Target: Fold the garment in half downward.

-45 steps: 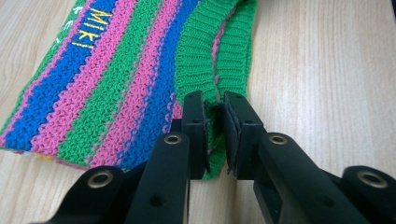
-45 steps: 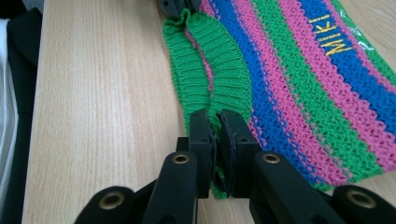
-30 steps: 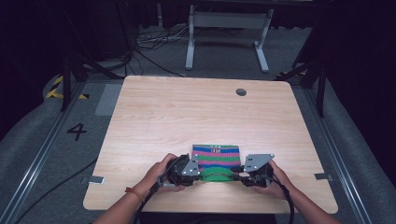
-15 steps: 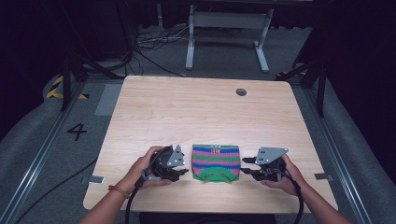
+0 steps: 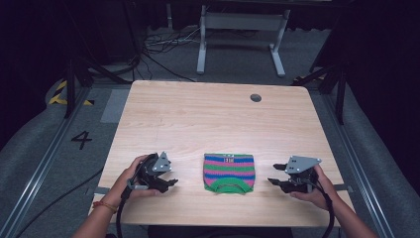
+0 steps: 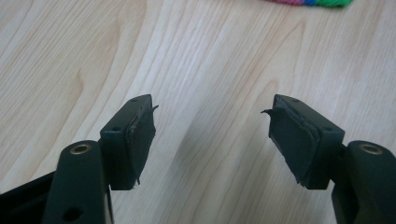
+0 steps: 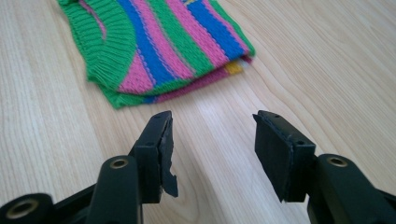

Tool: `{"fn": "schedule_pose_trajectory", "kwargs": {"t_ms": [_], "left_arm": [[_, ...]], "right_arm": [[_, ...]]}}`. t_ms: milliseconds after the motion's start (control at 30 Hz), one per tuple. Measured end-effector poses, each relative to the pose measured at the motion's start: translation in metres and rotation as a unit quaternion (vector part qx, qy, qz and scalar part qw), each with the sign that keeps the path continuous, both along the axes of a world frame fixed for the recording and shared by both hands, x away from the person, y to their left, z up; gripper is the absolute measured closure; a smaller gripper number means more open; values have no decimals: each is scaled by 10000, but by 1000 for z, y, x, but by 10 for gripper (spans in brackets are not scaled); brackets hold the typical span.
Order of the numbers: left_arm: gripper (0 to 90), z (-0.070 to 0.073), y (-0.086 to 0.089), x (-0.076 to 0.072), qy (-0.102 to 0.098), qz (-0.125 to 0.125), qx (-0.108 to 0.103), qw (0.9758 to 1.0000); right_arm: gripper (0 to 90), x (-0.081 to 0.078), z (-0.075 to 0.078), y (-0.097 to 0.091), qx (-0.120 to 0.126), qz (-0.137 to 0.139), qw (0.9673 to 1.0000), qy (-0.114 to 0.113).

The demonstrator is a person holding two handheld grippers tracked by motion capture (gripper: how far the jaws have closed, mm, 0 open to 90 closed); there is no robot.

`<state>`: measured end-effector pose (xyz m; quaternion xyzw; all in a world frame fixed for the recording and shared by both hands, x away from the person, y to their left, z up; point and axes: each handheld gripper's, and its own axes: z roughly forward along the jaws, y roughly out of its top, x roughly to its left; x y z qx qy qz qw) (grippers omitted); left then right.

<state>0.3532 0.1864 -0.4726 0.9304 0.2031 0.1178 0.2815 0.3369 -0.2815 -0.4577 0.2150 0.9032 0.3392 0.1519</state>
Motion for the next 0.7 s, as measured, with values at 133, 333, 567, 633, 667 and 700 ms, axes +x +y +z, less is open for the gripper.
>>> {"fn": "schedule_pose_trajectory", "kwargs": {"t_ms": [133, 333, 567, 633, 667, 700], "left_arm": [[298, -2, 11, -3, -10, 102, -43, 9999], [290, -5, 31, -10, 24, 320, -227, 9992], [306, -8, 53, -16, 117, 517, -397, 9978], [305, -9, 59, -18, 151, 570, -410, 9974], [301, -10, 61, -19, 161, 606, -447, 9970], [299, -10, 64, -20, 170, 641, -467, 9967]], "right_arm": [[446, -2, -4, -17, 76, -245, 9997, -14], [417, -7, -8, -41, 196, -489, 9986, 21], [376, -12, -14, -64, 352, -802, 9961, 45], [360, -15, -19, -74, 420, -933, 9947, 99], [351, -16, -21, -79, 458, -987, 9940, 108], [348, -18, -23, -82, 508, -1034, 9933, 120]]}}
